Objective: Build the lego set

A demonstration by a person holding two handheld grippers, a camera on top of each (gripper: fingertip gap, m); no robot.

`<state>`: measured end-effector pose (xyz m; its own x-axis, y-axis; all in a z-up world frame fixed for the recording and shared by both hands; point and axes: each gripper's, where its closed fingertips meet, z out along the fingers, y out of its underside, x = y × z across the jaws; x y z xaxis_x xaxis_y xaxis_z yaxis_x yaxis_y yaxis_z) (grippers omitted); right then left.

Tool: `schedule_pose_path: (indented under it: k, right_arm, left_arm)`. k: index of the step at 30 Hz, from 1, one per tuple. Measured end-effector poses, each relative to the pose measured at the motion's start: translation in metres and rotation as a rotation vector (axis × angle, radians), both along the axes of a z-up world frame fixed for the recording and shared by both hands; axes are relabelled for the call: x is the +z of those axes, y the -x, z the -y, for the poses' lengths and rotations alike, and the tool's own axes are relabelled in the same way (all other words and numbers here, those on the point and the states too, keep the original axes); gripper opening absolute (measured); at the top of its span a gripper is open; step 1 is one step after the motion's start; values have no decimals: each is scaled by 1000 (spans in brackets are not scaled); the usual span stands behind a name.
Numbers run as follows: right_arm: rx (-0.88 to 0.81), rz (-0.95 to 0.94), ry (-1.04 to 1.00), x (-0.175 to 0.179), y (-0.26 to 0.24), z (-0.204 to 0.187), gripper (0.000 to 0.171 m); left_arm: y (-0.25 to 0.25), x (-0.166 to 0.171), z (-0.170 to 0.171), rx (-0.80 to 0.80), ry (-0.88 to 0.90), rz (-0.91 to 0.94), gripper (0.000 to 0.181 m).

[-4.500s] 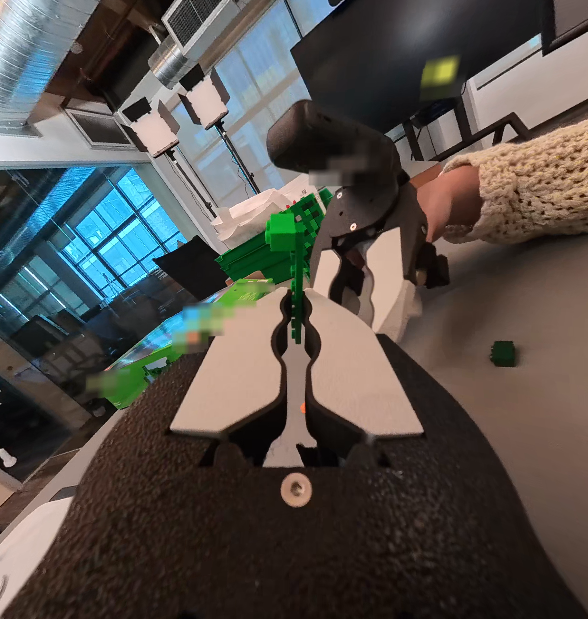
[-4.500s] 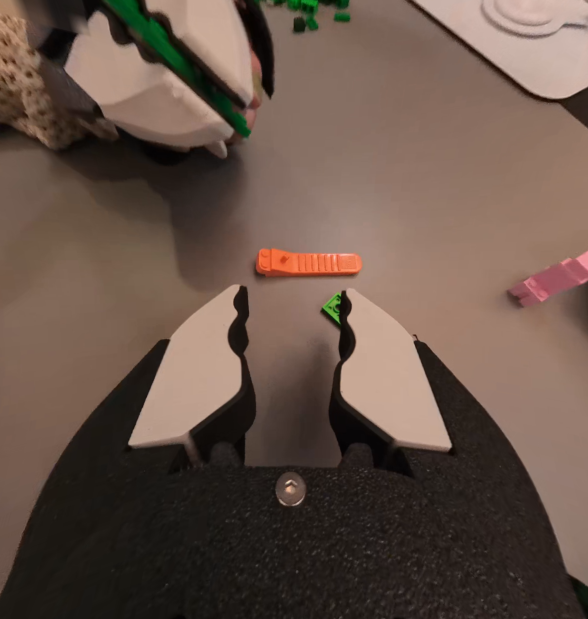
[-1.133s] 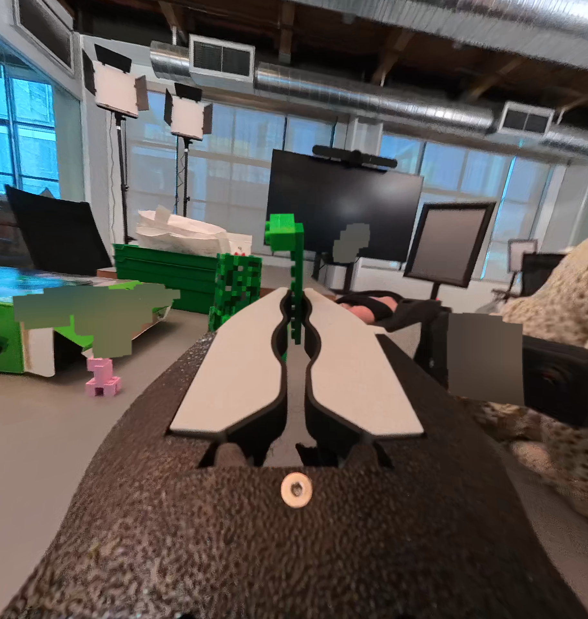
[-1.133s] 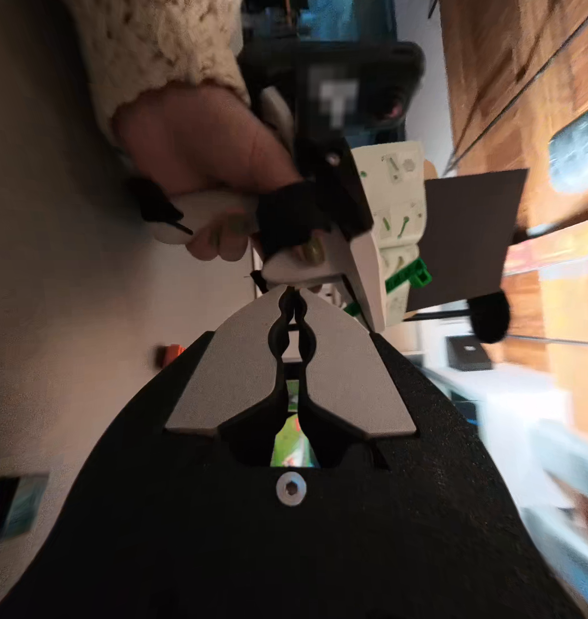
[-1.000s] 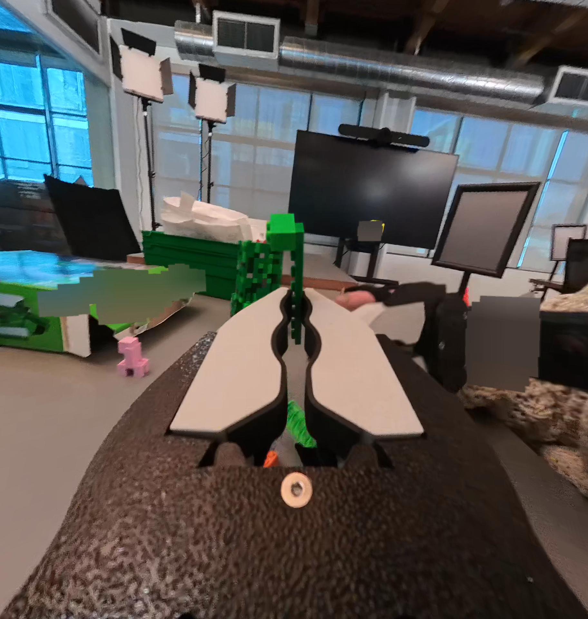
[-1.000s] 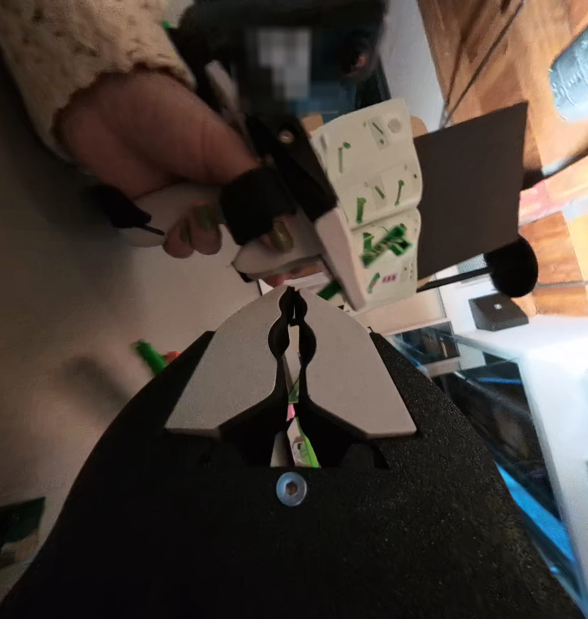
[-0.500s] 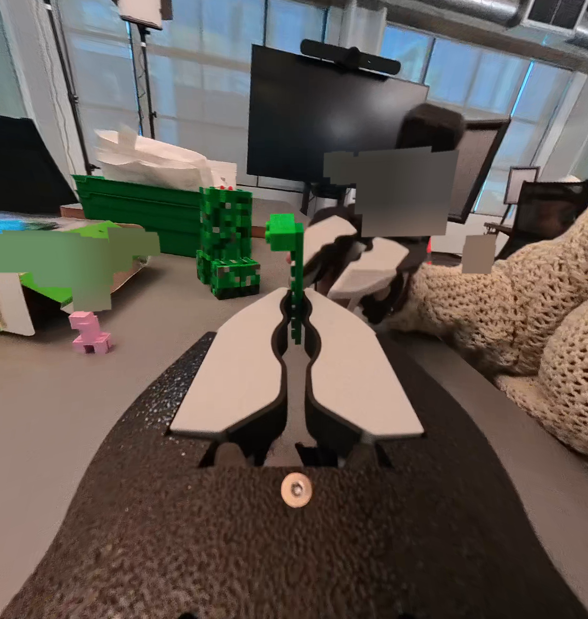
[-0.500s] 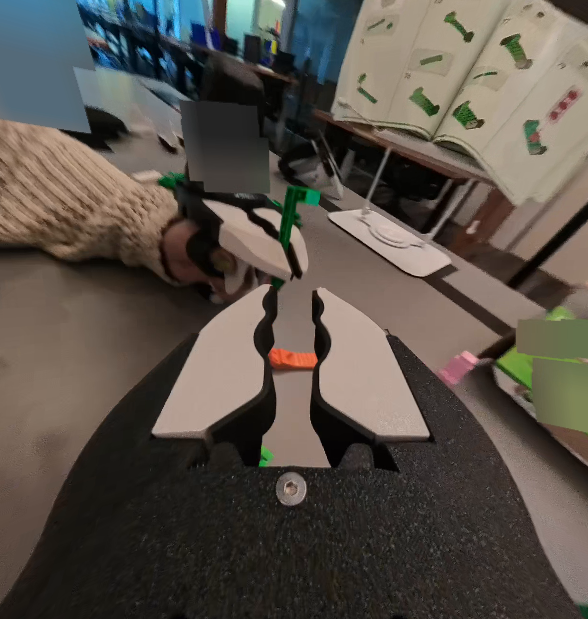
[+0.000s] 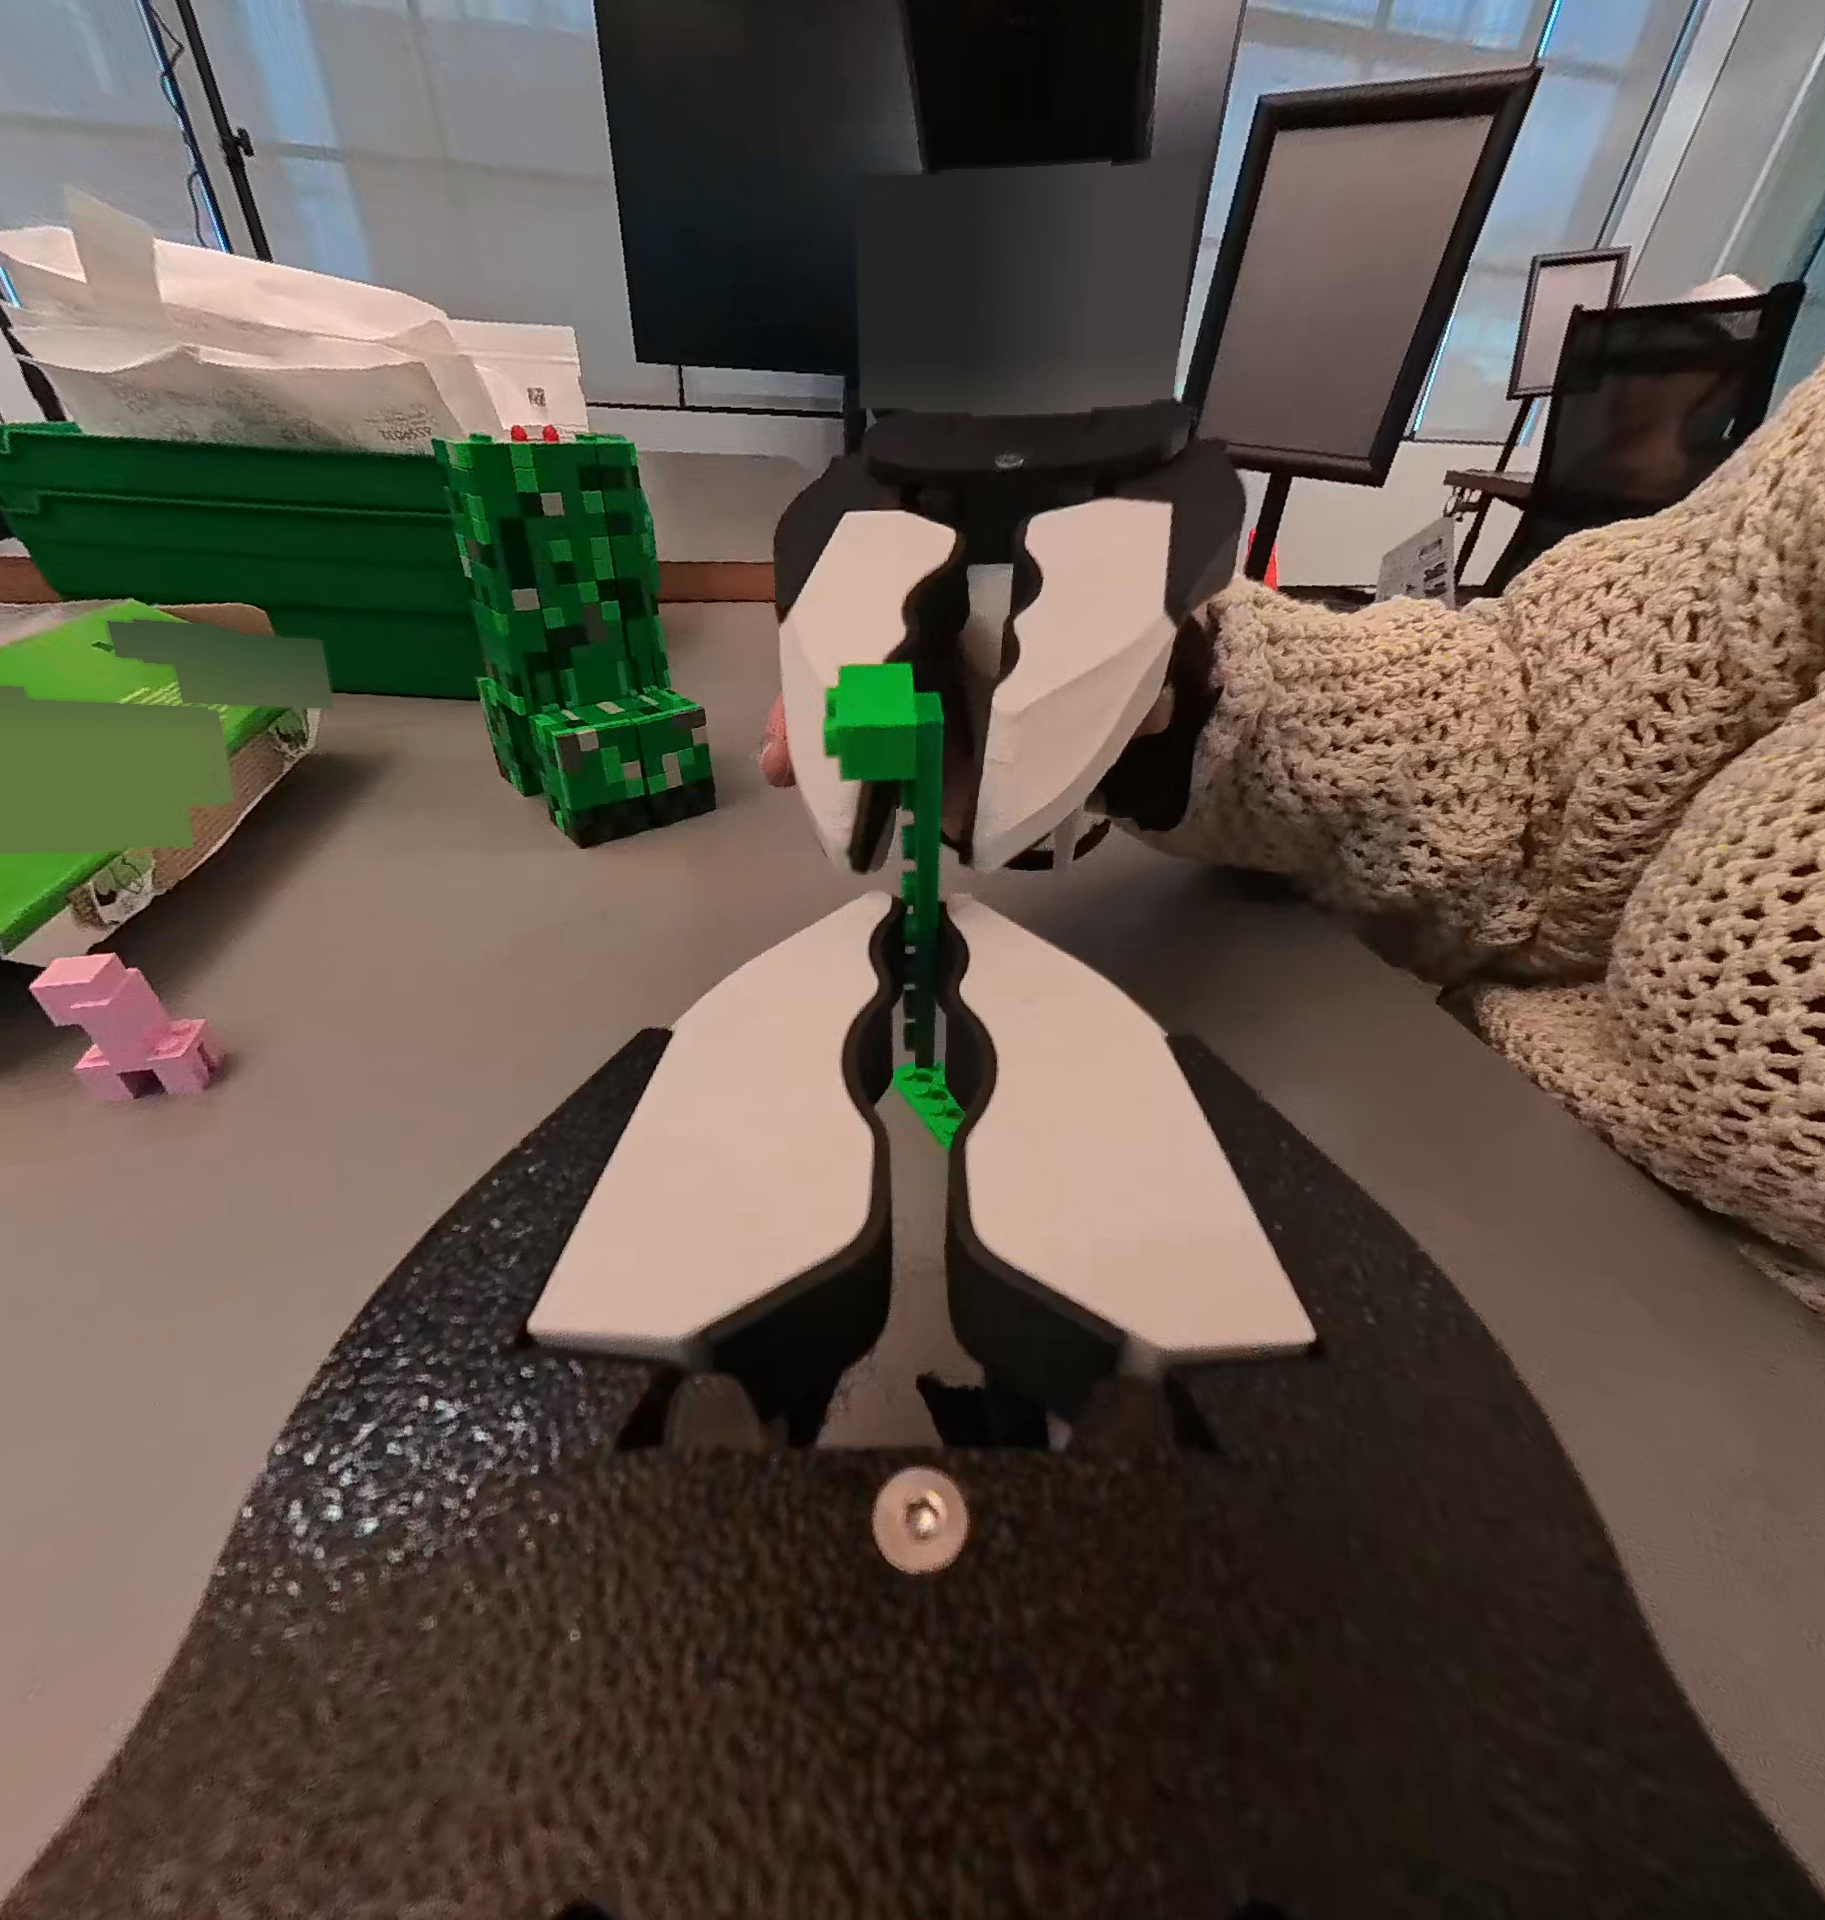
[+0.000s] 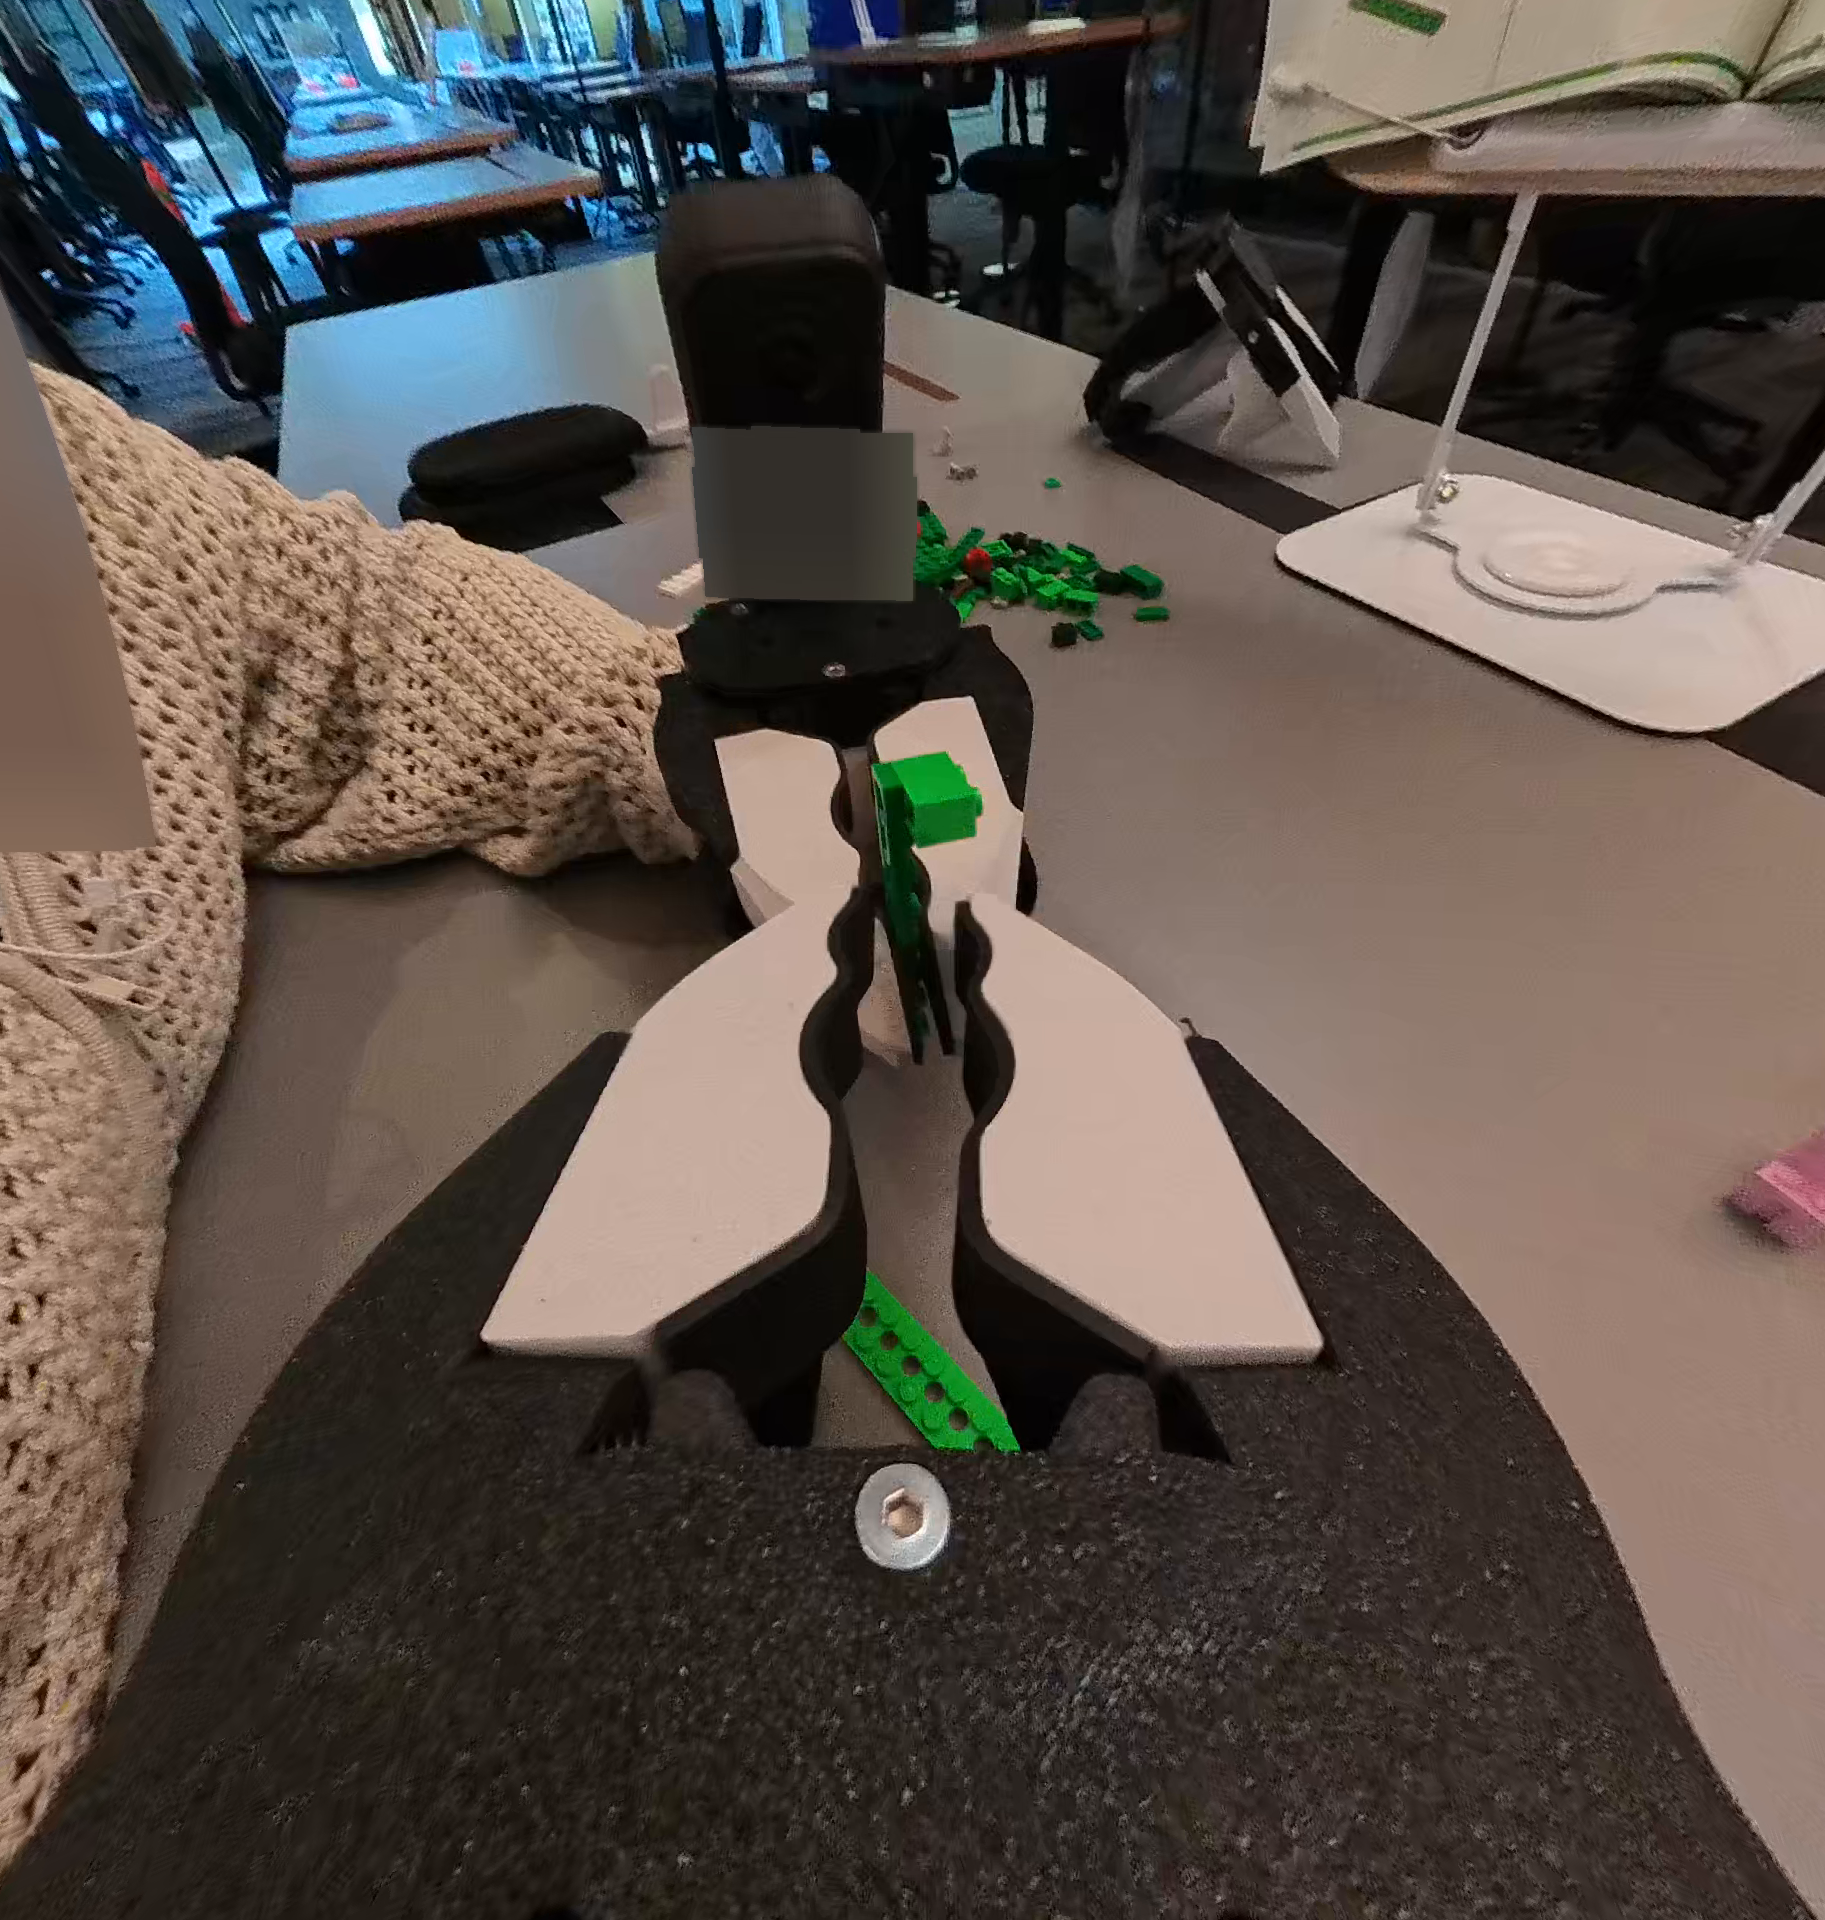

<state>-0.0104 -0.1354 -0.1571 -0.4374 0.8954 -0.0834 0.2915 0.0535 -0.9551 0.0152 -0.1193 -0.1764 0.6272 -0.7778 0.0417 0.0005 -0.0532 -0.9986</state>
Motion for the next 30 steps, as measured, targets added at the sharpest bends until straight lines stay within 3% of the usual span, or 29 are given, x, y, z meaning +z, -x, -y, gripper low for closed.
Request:
schedule_pose_path:
  k: [7, 10, 14, 16, 19, 23, 26, 30]
  right_arm:
    - [13, -16, 0, 0, 3, 3, 5]
    - [-1, -12, 7, -1, 2, -3, 5]
    - [5, -11, 35, -3, 0, -3, 5]
    - [8, -22, 19, -4, -3, -4, 9]
    - [17, 32, -170, -22, -21, -26, 23]
    - [225, 287, -378, -76, -57, -39, 32]
    - [359, 414, -420, -97, -68, -34, 36]
    - [450, 417, -534, -105, -64, -40, 30]
  left_arm:
    - [-1, -3, -1, 25, -5, -32, 4]
    - [5, 0, -6, 86, -24, -22, 18]
    - [4, 1, -4, 66, -40, -28, 5]
    - [6, -1, -5, 79, -54, -54, 4]
    - [16, 0, -10, 137, -55, -46, 4]
    - [19, -1, -10, 113, -3, -21, 4]
    - [10, -6, -4, 50, 39, -69, 4]
    - [2, -17, 7, -3, 67, -169, 4]
